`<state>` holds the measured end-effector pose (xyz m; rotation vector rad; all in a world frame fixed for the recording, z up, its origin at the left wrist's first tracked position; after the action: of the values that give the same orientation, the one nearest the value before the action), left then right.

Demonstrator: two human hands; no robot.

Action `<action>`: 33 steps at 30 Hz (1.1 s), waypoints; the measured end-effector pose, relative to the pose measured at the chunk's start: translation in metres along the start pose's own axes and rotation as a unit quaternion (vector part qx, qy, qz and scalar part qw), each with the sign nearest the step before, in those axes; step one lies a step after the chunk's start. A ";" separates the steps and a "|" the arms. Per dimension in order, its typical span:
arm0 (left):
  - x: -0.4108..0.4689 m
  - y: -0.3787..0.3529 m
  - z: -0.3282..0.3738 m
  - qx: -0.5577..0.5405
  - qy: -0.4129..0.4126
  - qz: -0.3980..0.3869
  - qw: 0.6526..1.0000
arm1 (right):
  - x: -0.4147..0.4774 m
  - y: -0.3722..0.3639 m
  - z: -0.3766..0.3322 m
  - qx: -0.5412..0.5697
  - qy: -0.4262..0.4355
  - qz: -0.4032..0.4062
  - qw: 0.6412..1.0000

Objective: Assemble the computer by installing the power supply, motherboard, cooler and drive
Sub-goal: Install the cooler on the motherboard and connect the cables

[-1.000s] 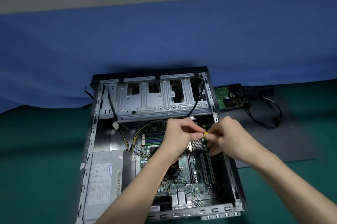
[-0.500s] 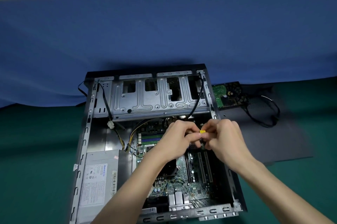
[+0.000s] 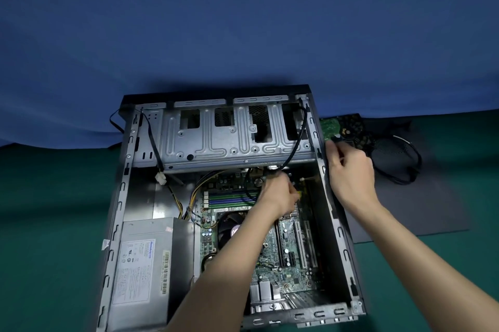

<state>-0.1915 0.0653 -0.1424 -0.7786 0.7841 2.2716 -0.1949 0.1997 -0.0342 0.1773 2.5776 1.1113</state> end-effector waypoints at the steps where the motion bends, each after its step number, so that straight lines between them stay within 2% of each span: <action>1: 0.004 -0.002 -0.002 -0.029 0.011 -0.007 0.999 | 0.000 -0.001 0.001 0.001 -0.001 0.008 1.000; 8: 0.019 -0.007 0.001 -0.055 0.028 -0.013 0.998 | -0.002 -0.004 0.000 -0.007 0.020 0.044 0.999; 23: 0.025 -0.008 0.003 -0.030 0.048 -0.075 0.996 | -0.003 -0.002 0.002 0.000 0.038 0.068 0.997; 28: 0.025 -0.005 0.009 0.016 0.032 -0.052 0.998 | -0.003 -0.002 0.002 -0.001 0.036 0.071 0.997; 33: 0.025 -0.006 0.019 0.120 0.005 -0.015 0.993 | -0.002 -0.003 0.002 -0.004 0.035 0.072 0.997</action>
<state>-0.2099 0.0911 -0.1488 -0.6853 1.0197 2.0991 -0.1923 0.1985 -0.0369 0.3325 2.6581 1.1969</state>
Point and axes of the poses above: each hand's wrist, its own x-axis towards the middle knuckle, its own y-axis out of the back of the hand, z = x × y, the point moved 7 cm from there along x, towards the middle knuckle, and after that the axes turned 11 degrees about -z, right-handed, at the moved point
